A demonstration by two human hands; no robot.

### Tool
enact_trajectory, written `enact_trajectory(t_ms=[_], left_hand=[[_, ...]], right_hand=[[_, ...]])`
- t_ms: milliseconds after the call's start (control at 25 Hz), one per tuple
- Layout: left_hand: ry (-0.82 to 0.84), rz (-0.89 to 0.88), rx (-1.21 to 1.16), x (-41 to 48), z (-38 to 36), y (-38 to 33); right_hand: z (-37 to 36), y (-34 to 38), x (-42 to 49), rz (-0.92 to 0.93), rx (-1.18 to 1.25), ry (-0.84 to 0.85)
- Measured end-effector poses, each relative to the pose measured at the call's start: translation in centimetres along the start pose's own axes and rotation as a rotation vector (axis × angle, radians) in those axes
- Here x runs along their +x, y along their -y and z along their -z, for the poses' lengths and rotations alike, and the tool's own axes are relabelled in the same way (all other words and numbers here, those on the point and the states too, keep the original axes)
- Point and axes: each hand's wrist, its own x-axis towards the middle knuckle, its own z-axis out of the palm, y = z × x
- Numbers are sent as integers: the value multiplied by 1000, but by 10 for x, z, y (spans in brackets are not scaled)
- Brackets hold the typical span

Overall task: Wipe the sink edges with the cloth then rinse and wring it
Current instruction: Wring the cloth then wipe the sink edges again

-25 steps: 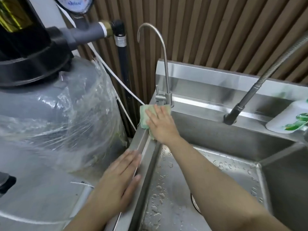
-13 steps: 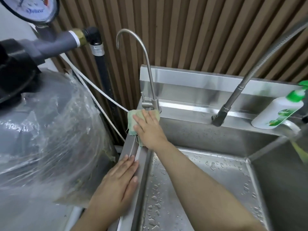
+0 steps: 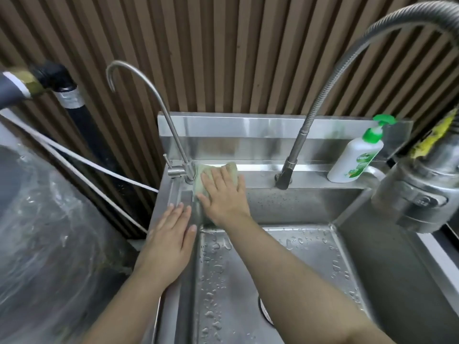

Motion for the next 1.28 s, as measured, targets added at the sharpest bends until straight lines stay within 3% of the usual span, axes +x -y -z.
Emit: enact_trajectory(t_ms=[240, 440, 600, 760, 920, 1040, 1120, 1200, 1280], left_hand=[[30, -8, 89, 1, -10, 9], [50, -24, 47, 0, -8, 11], [61, -20, -9, -2, -3, 7], [49, -34, -127, -8, -2, -9], [96, -6, -351, -19, 1, -47], [209, 126, -729, -26, 2, -97], [378, 303, -1057, -28, 3, -132], [527, 380, -1206, -30, 2, -157], [504, 376, -1270, -34, -1, -177]], right_hand=[[11, -61, -1, -338, 82, -15], [5, -52, -7, -434, 63, -58], [2, -48, -25, -423, 16, -84], [12, -59, -55, -271, 44, -136], [22, -71, -132, -325, 515, -148], [55, -78, -197, -308, 891, -213], [80, -81, -226, -121, 872, -129], [99, -92, -242, 43, 738, -68], [109, -116, -254, 85, 720, -63]])
